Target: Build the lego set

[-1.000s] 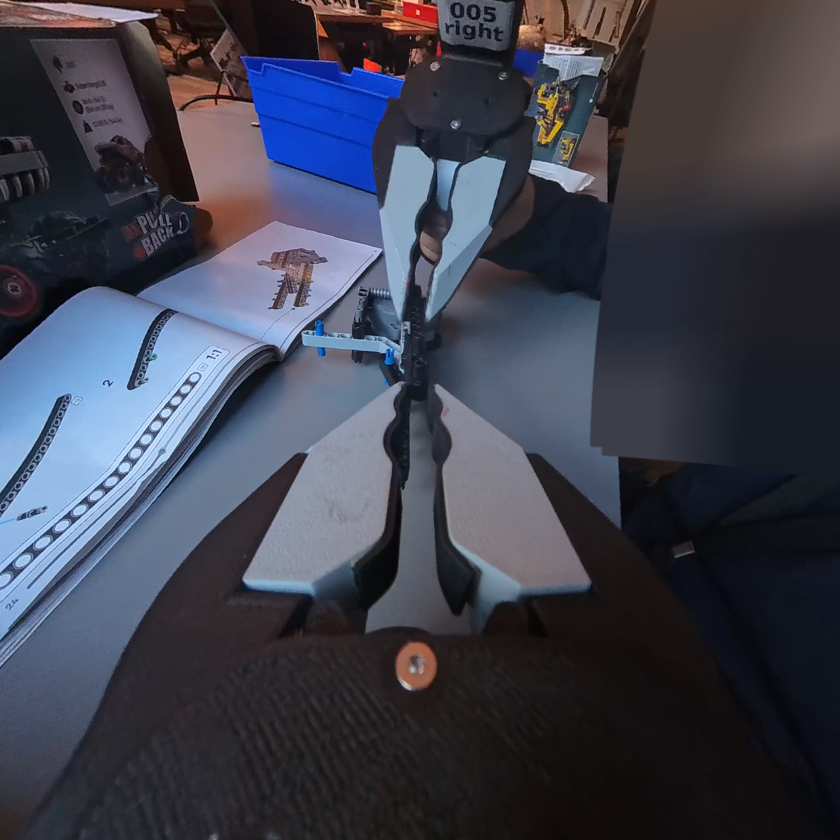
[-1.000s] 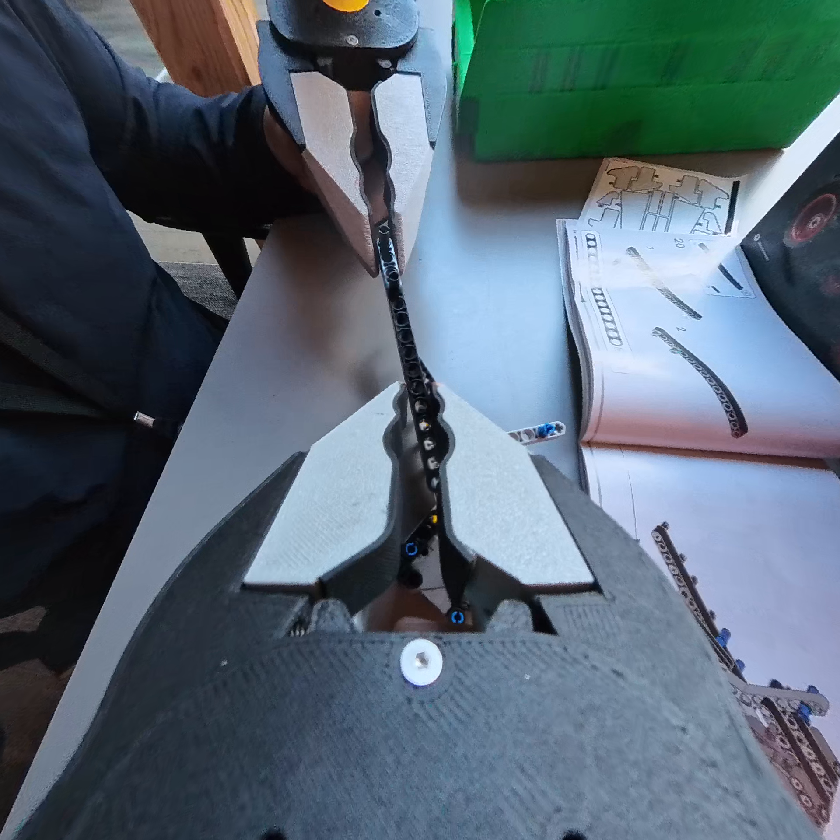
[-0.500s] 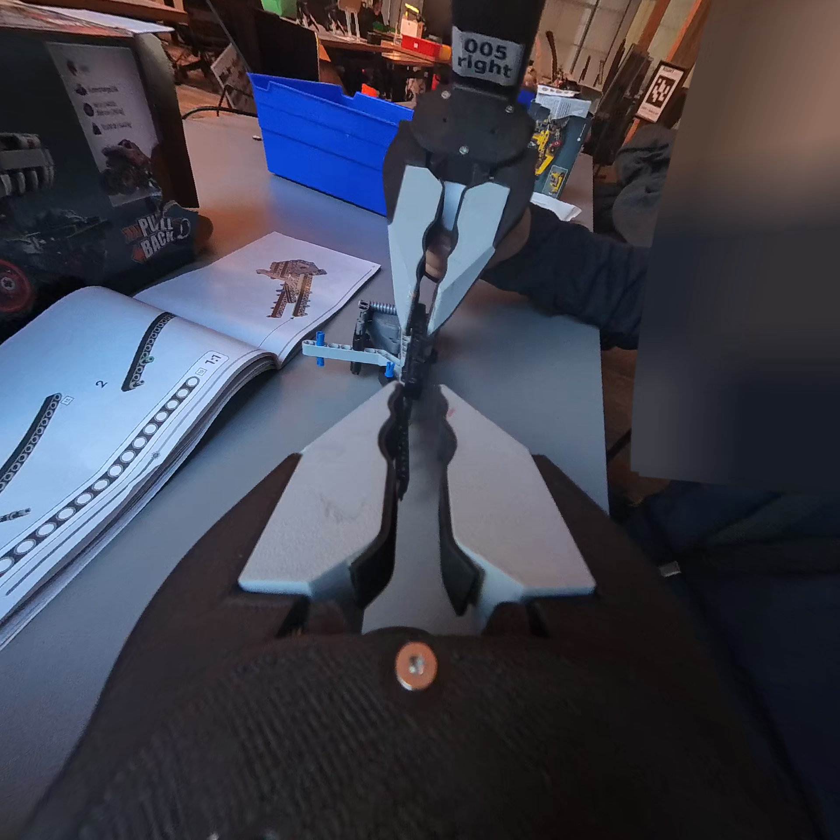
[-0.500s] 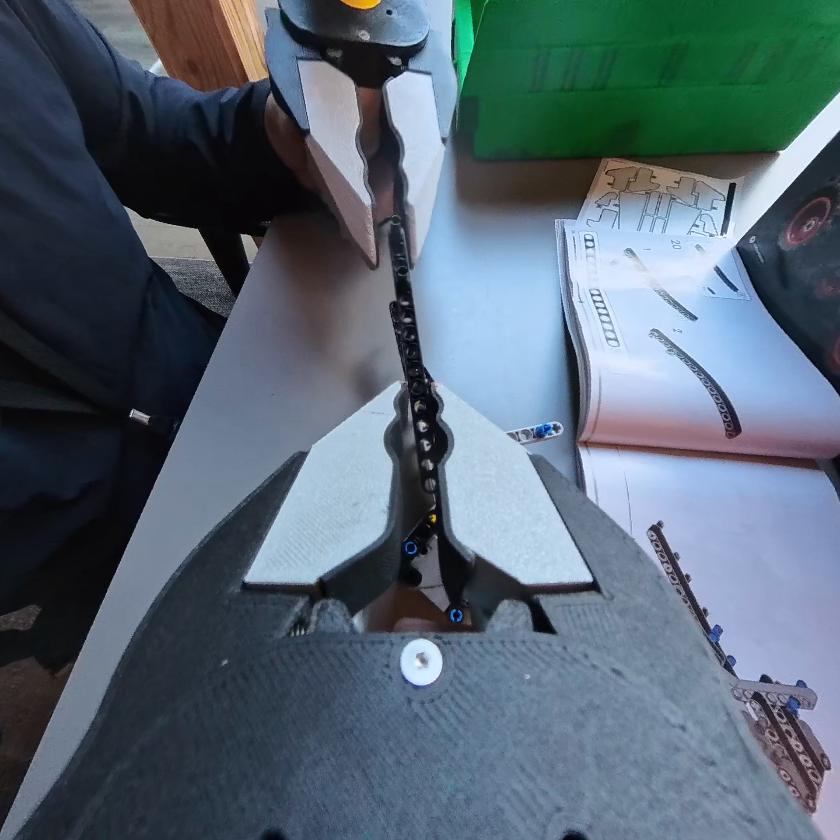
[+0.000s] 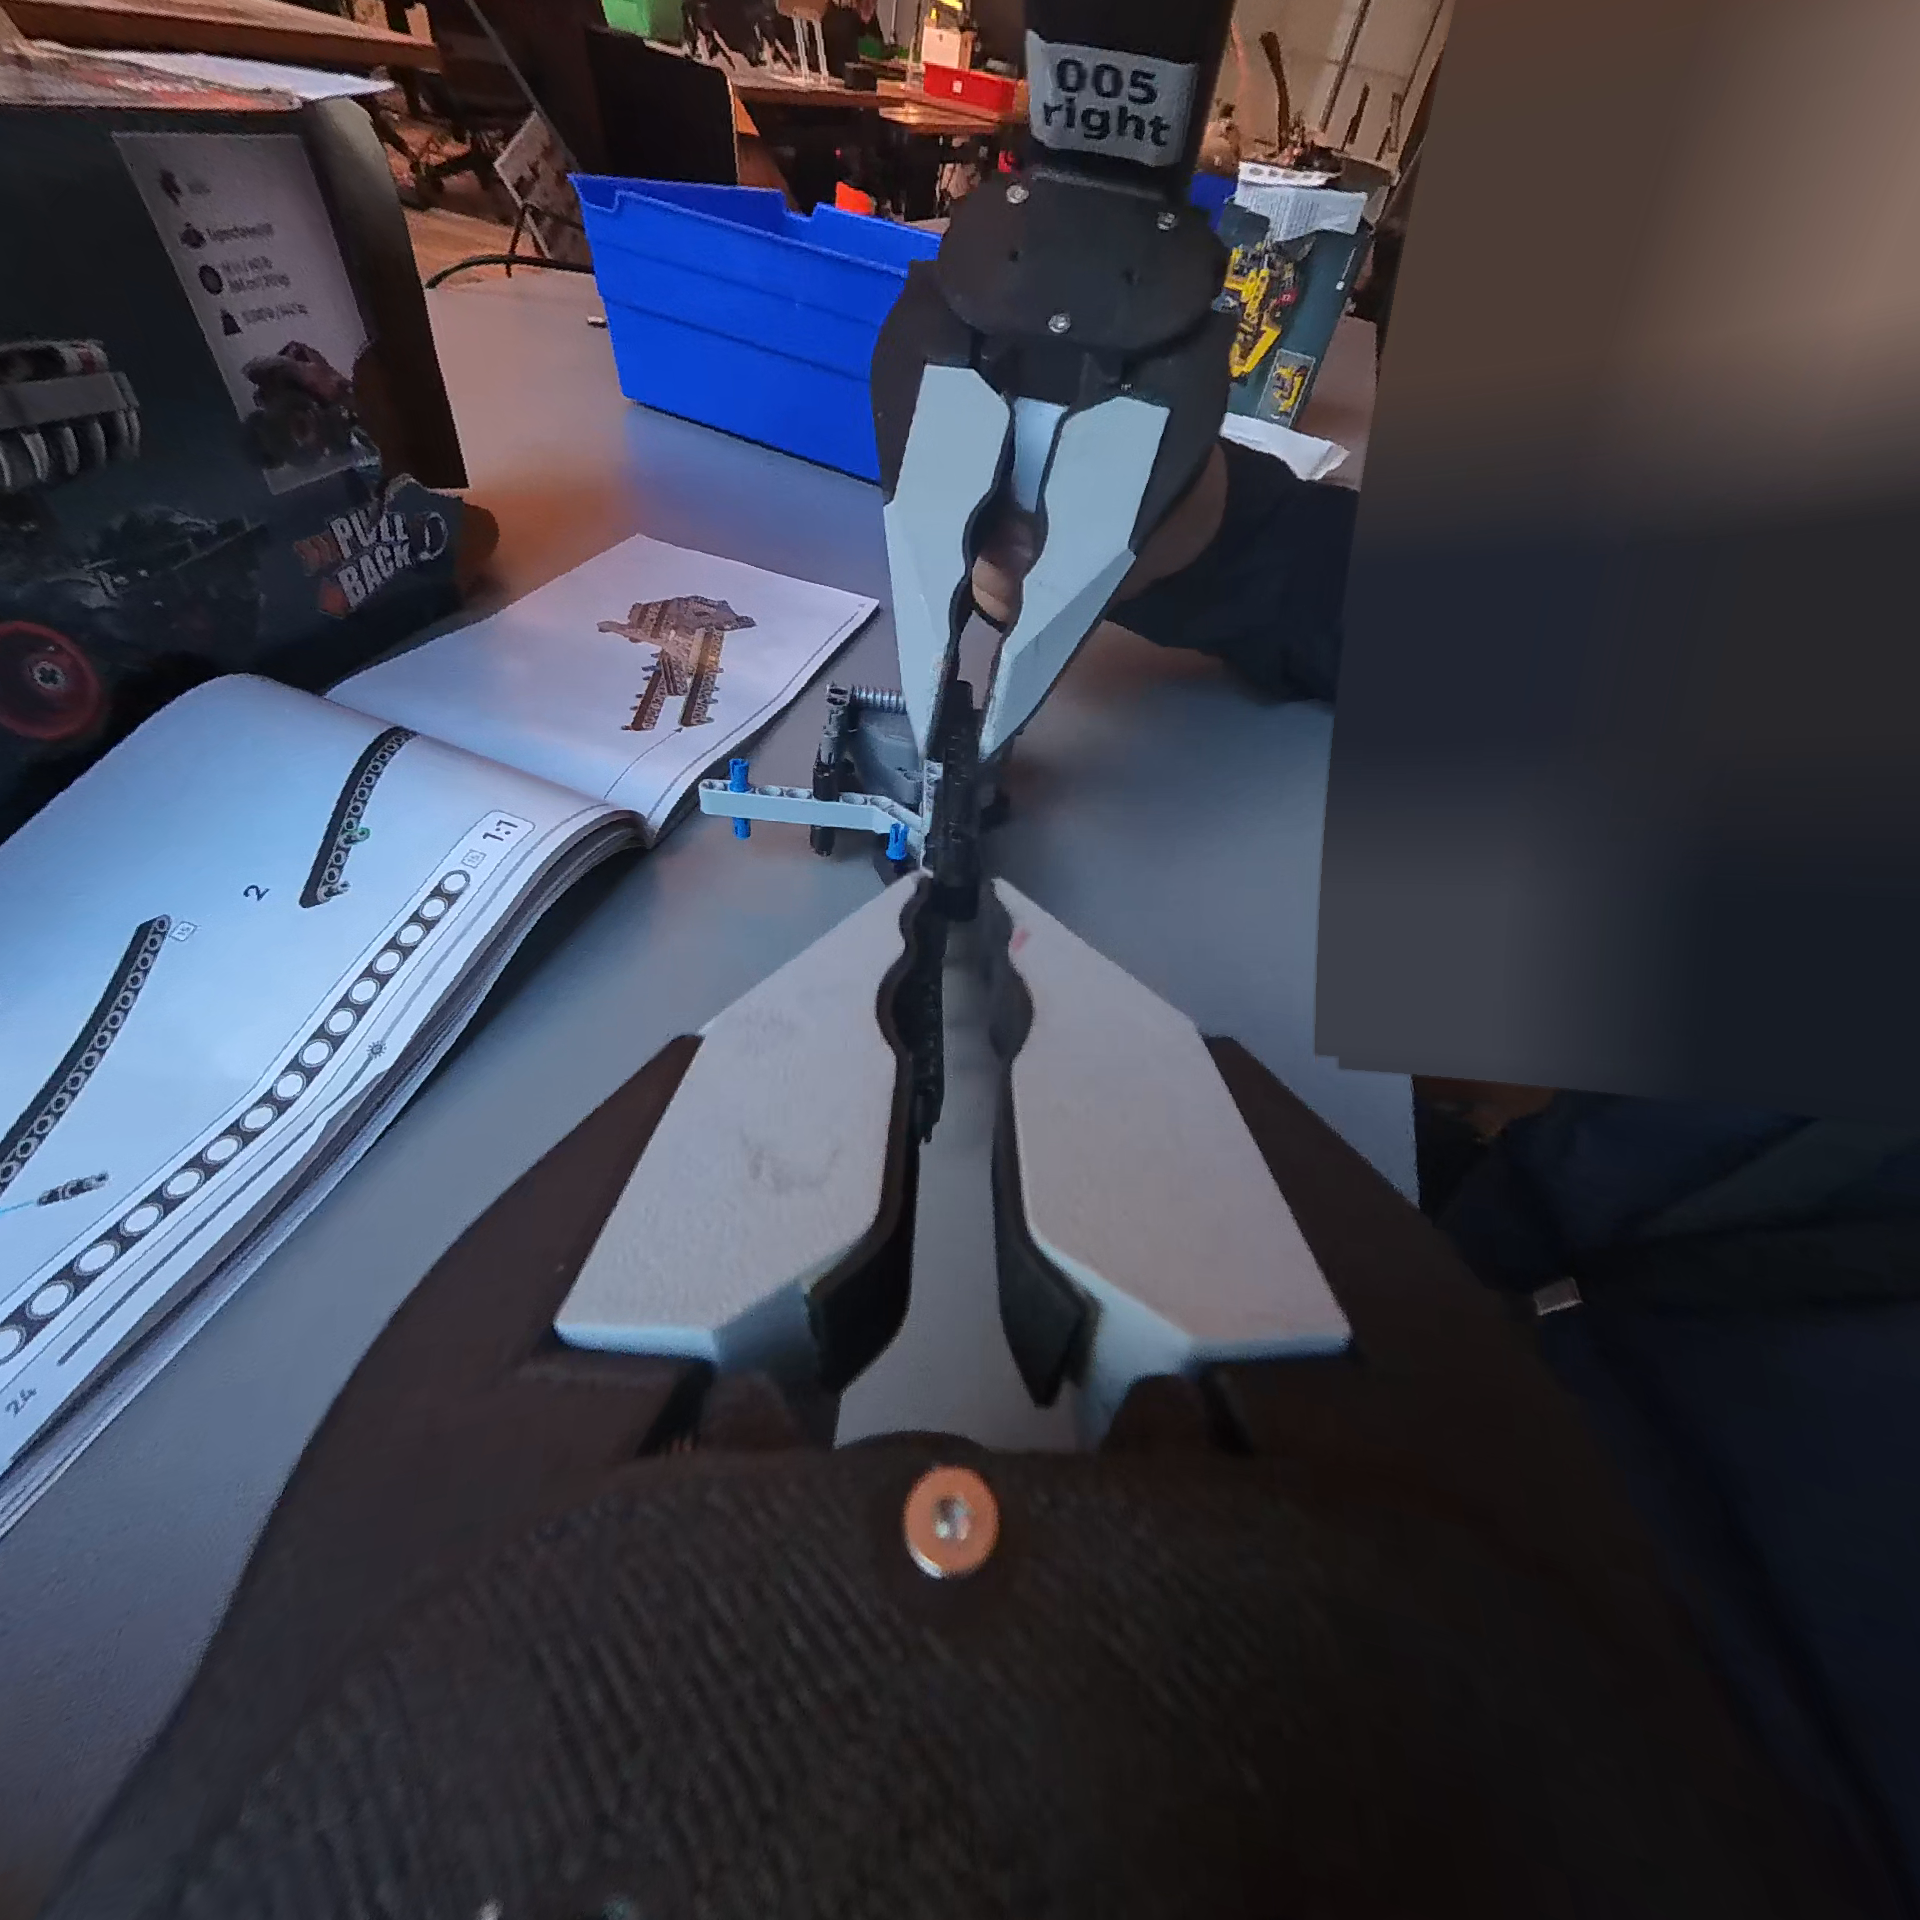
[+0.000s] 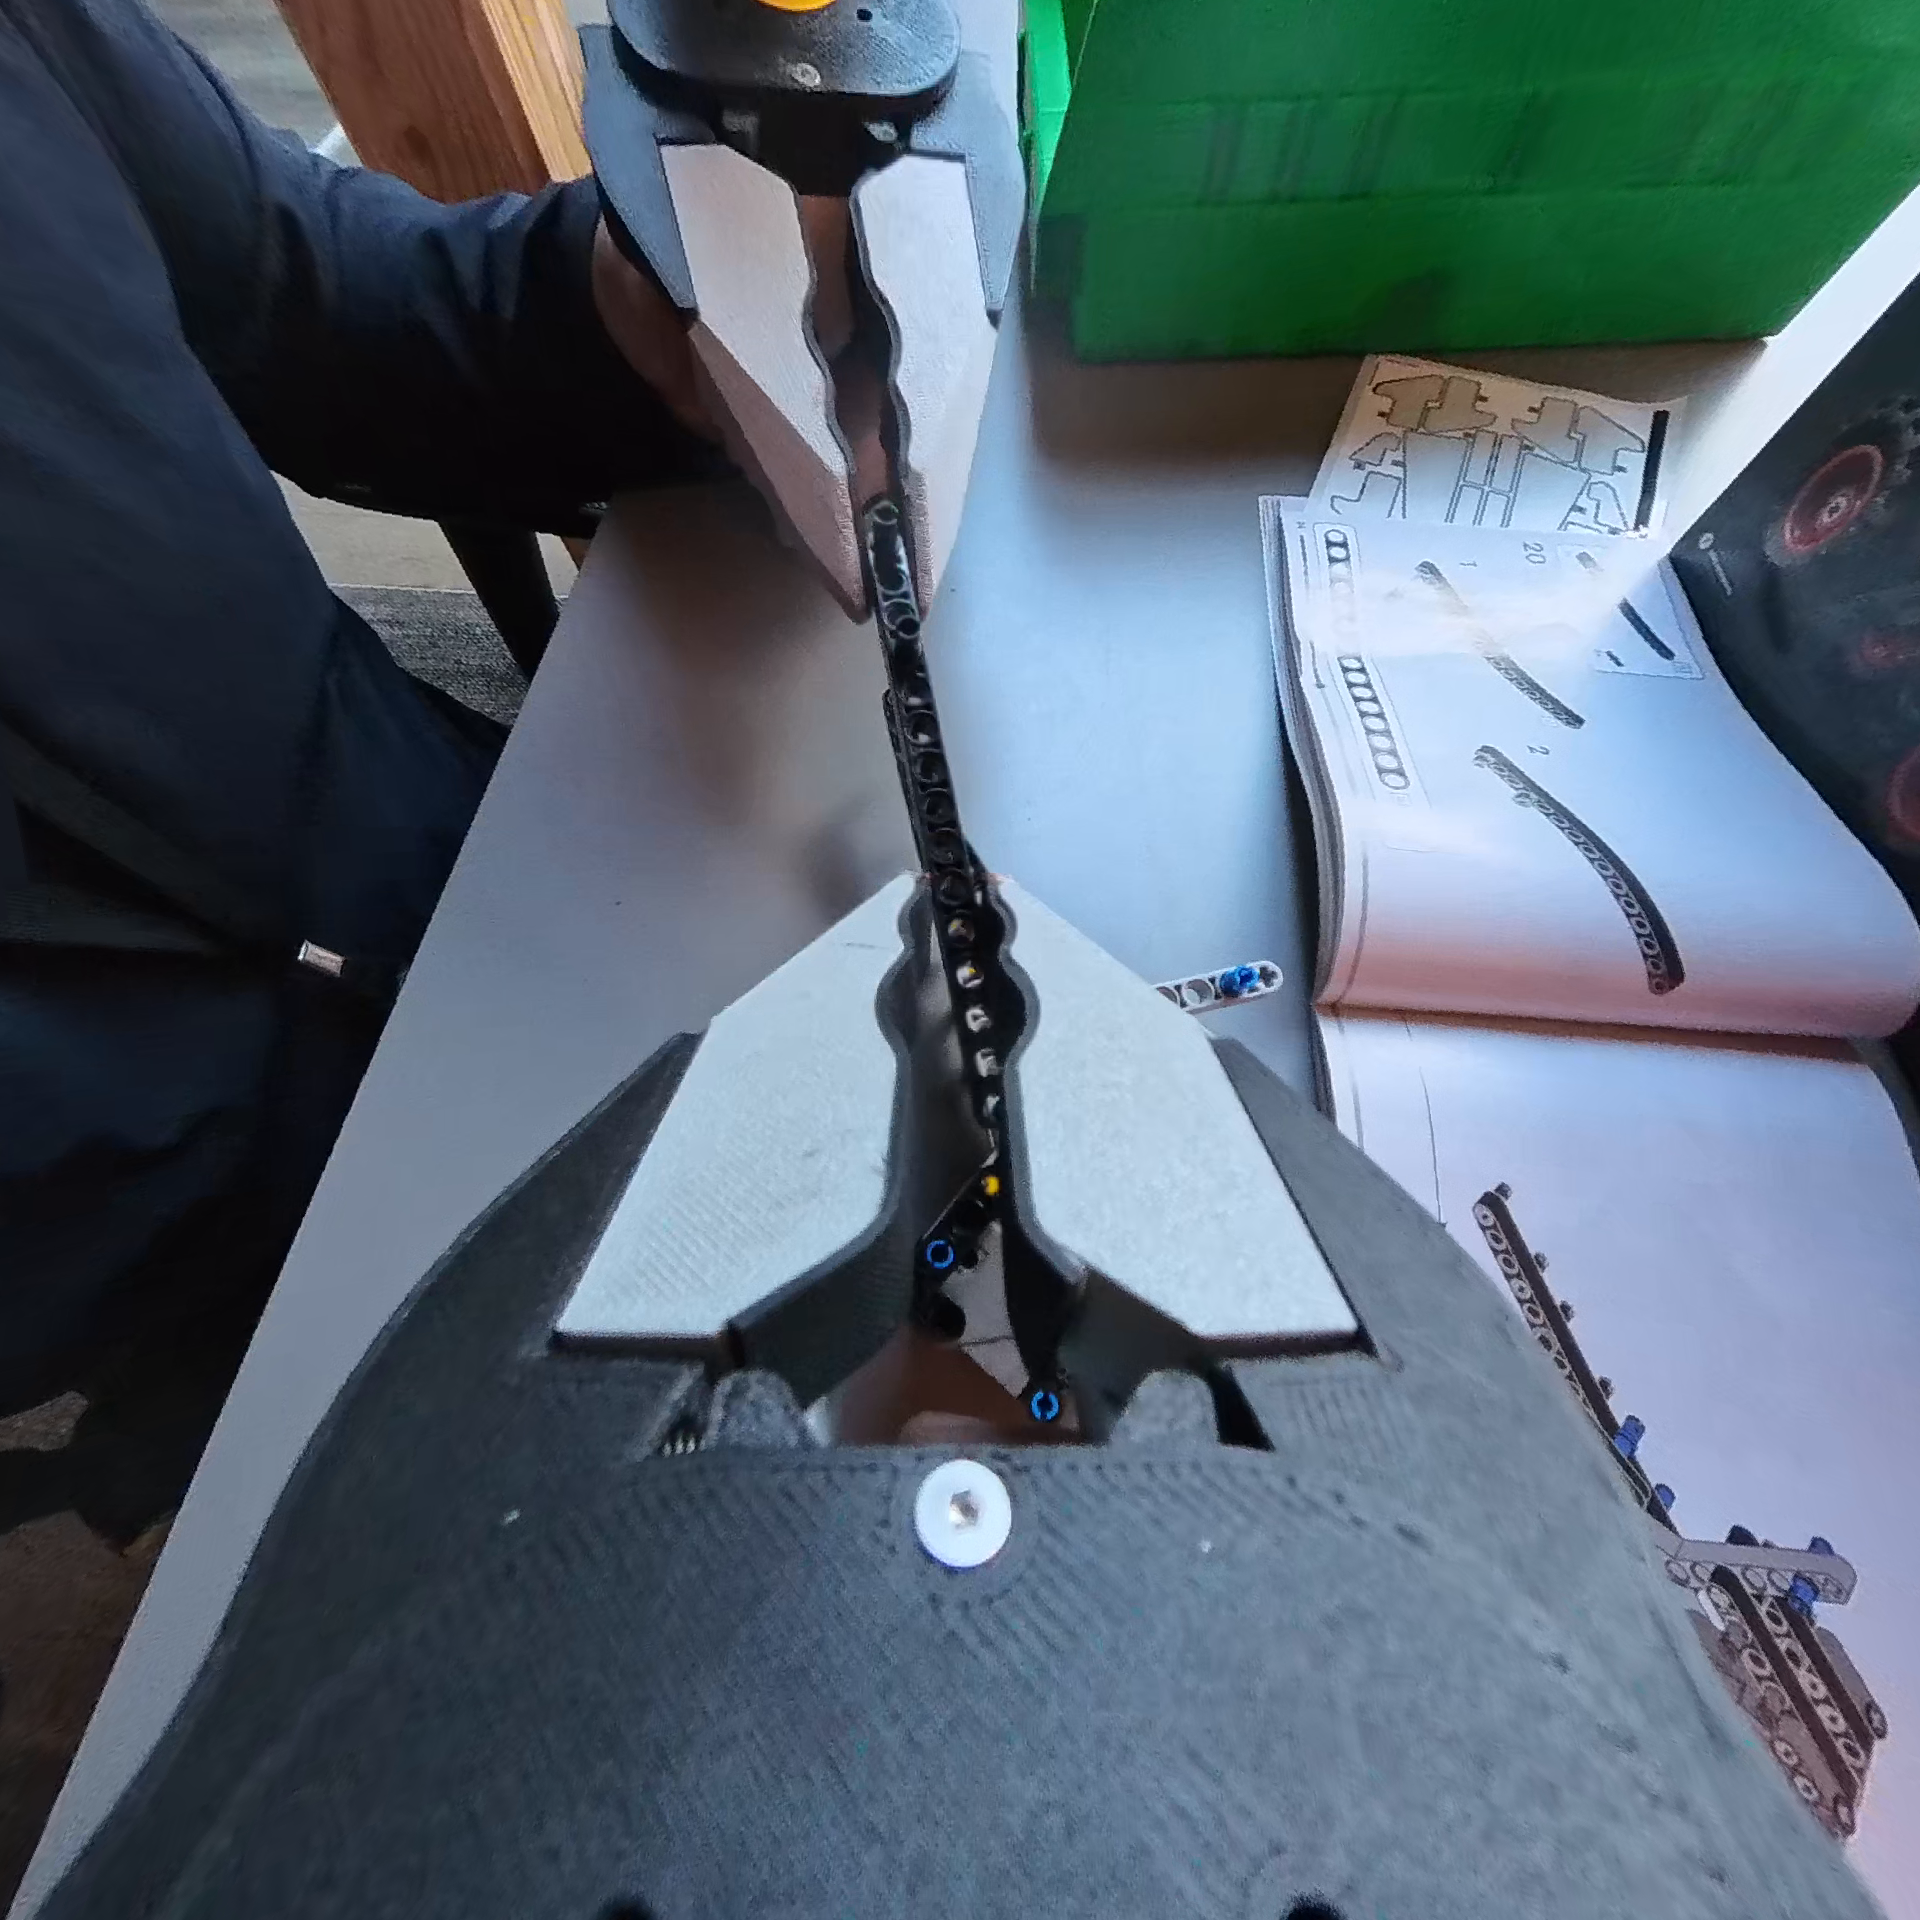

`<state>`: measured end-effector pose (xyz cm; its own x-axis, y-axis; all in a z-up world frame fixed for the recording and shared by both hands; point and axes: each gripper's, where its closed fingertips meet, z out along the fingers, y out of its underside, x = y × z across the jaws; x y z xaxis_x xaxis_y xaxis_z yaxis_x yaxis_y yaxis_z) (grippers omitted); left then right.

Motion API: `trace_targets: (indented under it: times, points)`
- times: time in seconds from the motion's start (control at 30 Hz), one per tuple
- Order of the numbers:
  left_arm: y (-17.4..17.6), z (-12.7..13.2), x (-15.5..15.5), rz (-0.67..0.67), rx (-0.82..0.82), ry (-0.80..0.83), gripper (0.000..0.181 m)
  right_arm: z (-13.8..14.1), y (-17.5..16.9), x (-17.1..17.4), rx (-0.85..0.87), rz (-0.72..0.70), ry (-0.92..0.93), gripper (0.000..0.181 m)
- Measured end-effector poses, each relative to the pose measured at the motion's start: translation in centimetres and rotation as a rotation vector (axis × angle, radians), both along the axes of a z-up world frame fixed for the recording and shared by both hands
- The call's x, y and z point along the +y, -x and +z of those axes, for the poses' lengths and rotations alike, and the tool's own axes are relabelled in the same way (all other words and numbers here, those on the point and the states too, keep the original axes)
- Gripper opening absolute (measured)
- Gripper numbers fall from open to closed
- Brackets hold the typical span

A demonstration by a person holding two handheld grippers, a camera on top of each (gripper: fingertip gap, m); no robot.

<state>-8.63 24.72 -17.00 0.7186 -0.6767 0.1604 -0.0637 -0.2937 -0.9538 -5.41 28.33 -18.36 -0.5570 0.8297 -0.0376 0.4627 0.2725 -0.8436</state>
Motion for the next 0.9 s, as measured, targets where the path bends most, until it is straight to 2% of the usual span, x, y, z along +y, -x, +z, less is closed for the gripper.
trace_targets:
  times: [0.9]
  points:
    - [0.02, -0.49, -0.20, -0.007, 0.022, 0.026, 0.005, -0.26, 0.12, -0.06, -0.002, 0.009, 0.038, 0.007]
